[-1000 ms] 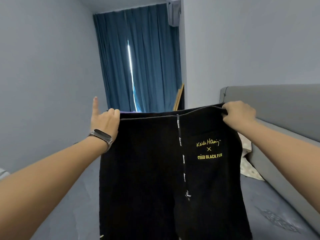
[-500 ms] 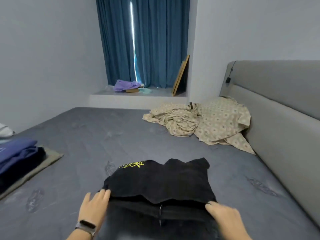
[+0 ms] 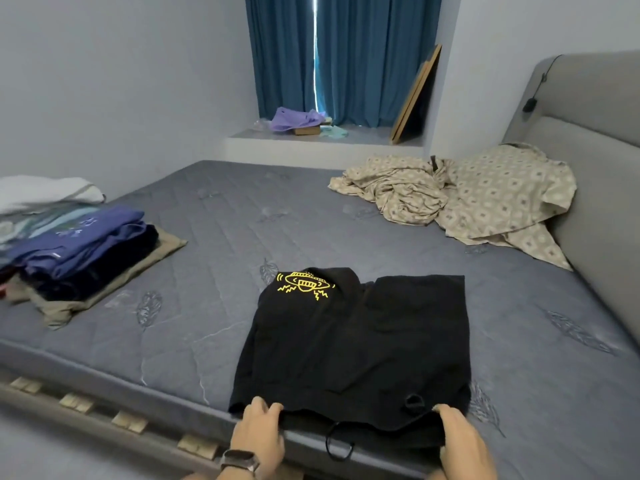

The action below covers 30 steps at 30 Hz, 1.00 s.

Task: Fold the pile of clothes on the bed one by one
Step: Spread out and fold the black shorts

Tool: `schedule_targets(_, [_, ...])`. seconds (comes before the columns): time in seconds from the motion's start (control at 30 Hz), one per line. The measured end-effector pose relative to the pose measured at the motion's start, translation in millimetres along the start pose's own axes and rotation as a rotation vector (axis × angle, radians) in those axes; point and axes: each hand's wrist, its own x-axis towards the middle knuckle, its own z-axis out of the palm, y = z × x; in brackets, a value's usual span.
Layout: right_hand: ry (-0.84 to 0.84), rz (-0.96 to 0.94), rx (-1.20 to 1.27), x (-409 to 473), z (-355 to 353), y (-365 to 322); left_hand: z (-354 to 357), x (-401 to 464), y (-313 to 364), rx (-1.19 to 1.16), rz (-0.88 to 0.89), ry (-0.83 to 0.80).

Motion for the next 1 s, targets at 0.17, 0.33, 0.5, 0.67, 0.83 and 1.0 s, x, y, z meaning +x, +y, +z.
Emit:
schedule_targets(0.17, [-0.015, -0.053, -0.001, -10.8, -0.6, -28.2, 19.4, -14.2, 38.2, -0.159, 0.185, -0.015])
schedule_targets(0.33, [0.055, -0.044, 0.021, -13.6, -6.3, -41.1, 28.6, -17.0, 92.8, -0.254, 0.324, 0.031])
schedule_targets(0.5, [0.185, -0.123, 0.198, -13.2, -14.3, -46.2, 32.8, -7.0, 159.0, -0.434, 0.336, -0.024])
schedule_targets(0.67, [0.255, -0.148, 0.439, -11.3, -7.7, -53.9, 27.3, 2.8, 195.1, -0.547, 0.163, 0.057])
schedule_targets(0.83, [0.276, 0.061, 0.627, 2.0, 2.8, -67.1, 11.2, 23.3, 165.0, -0.908, 0.051, -0.068])
schedule_targets(1.0, [0.108, 0.341, 0.893, 56.6, 8.2, -62.0, -22.8, 35.4, 116.9, -1.641, -0.202, -0.247])
